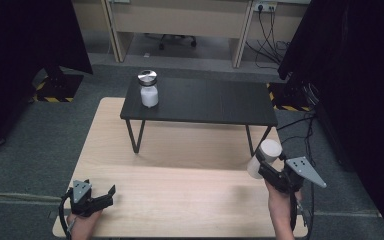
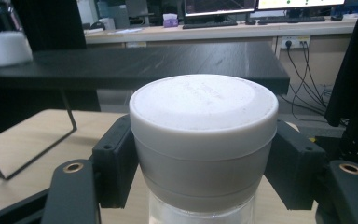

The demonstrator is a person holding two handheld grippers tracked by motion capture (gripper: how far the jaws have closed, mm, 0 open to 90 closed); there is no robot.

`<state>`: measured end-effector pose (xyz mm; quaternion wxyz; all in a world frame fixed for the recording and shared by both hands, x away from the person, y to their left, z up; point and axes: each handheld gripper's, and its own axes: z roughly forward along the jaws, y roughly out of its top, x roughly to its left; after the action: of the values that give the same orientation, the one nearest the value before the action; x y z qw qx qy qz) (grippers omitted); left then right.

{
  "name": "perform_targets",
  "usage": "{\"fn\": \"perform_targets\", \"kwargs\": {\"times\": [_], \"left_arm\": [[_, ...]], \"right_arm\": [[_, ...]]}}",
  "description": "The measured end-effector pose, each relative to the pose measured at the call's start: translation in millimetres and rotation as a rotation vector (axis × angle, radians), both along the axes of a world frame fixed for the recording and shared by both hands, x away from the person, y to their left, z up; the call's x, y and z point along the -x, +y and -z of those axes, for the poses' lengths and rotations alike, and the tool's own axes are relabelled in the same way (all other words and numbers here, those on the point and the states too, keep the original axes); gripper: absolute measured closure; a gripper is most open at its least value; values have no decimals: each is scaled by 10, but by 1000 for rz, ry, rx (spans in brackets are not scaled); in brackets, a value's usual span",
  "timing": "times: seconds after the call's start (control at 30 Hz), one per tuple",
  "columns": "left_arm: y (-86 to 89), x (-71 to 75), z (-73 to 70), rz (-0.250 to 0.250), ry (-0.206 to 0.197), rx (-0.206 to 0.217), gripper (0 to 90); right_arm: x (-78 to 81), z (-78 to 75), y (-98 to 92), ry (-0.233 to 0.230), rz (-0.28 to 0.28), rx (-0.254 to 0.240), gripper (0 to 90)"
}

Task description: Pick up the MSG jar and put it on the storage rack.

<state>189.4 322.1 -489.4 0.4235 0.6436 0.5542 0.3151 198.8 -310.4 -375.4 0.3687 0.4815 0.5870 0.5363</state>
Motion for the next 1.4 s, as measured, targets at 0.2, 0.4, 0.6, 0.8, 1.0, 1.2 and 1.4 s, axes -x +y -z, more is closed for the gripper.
{"fn": "perform_targets", "kwargs": {"times": [0.2,0.4,0.6,0.8,1.0,1.2,1.4], "left_arm": [[2,8,4,3,-5,-2,0],[-21,6,0,11,-6,-22,0],[-44,-2,-5,6,-2,-33,0],[-44,-11,-9,-2,4,-26,0],[-38,-15,-13,-13,7,-13,0],[-31,-21,-18,-16,12,-7,0],[-29,-25,-18,-19,14,-2,0]], "right_arm": [[-85,-127,43,-12,0,15,340],[-174,-250,55,-12,-8,22,340],[-267,-323,77,-11,-10,18,340],[-366,-385,62,-9,-21,4,340],[-442,-458,66,-18,-28,7,340],[-503,-589,65,-29,-31,16,340],[-558,-729,63,-43,-33,24,340]]}}
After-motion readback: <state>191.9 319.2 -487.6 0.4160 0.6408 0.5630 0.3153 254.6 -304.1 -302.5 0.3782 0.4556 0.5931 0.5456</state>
